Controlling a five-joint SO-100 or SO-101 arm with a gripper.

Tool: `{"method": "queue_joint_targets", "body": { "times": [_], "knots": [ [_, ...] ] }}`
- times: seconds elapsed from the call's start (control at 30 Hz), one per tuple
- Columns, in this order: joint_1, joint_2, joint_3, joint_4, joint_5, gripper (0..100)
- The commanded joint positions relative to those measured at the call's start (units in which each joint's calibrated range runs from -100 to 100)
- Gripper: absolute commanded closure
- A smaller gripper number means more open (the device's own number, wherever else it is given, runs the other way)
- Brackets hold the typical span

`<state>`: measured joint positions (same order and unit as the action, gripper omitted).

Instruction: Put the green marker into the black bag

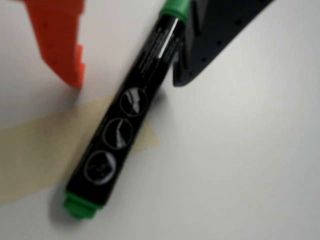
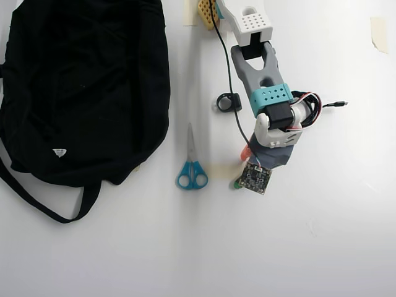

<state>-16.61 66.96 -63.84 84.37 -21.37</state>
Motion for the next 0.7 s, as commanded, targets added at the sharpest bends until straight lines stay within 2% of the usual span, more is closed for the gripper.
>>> {"method": "queue_joint_targets", "body": {
  "times": [0.0,0.67],
  "knots": [
    [-0.67,0.68,0.49,1.33,-0.03,77],
    [-0.67,0.68,0.31,1.42,0.13,83]
  ]
}}
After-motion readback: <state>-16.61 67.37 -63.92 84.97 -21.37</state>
